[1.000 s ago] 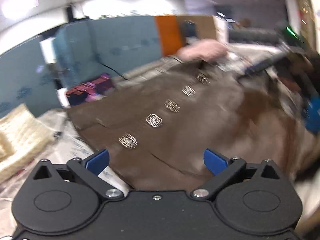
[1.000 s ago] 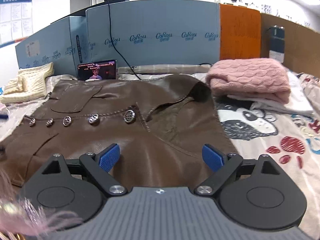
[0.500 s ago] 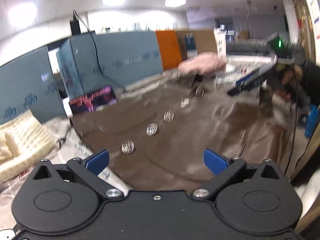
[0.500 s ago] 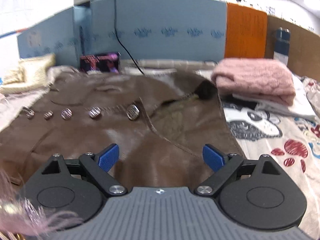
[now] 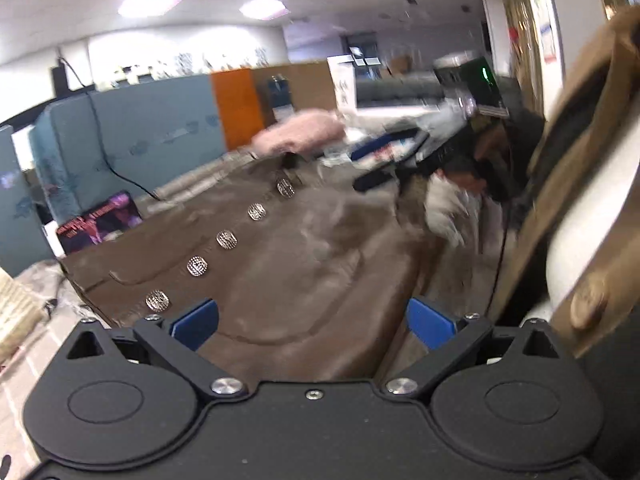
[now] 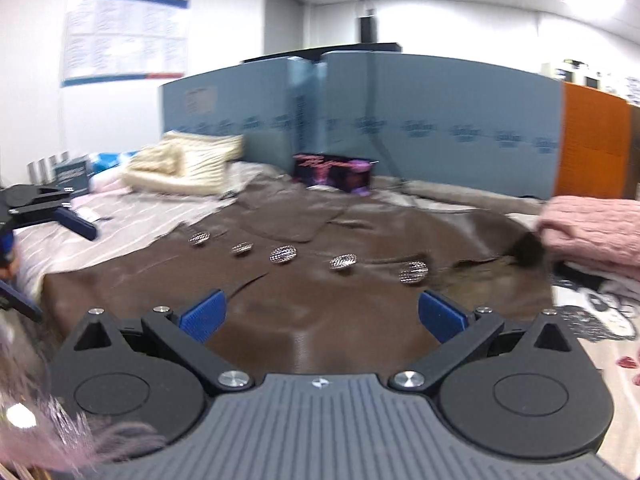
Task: Fold clothes
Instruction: 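Grasp the jacket hem with the right gripper and lift it toward the left gripper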
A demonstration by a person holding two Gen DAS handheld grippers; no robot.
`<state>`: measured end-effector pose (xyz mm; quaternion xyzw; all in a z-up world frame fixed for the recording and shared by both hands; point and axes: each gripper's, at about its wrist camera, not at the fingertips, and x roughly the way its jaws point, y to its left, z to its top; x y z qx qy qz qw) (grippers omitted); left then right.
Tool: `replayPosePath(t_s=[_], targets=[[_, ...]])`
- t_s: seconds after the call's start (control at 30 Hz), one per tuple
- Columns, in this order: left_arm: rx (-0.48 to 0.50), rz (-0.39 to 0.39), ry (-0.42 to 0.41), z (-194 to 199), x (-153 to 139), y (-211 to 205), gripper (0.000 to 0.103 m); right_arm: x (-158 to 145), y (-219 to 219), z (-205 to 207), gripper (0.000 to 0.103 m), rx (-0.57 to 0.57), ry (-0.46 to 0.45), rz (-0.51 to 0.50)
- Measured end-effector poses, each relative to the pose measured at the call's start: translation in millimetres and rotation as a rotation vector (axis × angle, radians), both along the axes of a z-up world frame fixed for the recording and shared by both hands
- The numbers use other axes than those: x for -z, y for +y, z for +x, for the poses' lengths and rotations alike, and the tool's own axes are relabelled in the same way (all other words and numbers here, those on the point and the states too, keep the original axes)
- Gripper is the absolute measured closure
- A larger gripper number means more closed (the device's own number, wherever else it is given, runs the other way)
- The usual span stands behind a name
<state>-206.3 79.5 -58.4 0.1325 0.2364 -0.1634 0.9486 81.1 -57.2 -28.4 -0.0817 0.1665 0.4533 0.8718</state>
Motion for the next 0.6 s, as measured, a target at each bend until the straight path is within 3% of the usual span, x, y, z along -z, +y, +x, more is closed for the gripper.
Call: replayPosePath(t_s=[0.1, 0.2, 0.6], targets=[[-0.015, 0.058, 0.062, 6, 12, -6, 0.0, 1, 6, -8, 0.0, -0.066, 0.011, -0.013], [-0.045, 0.108, 0.062, 9, 20, -9, 0.0, 4, 11, -15, 0.0, -0.118, 0.023, -0.037], [-0.163, -0.095, -0.058, 21, 6, 31, 0.0, 3, 25, -41, 0.0, -0.327, 0.024, -0.092]])
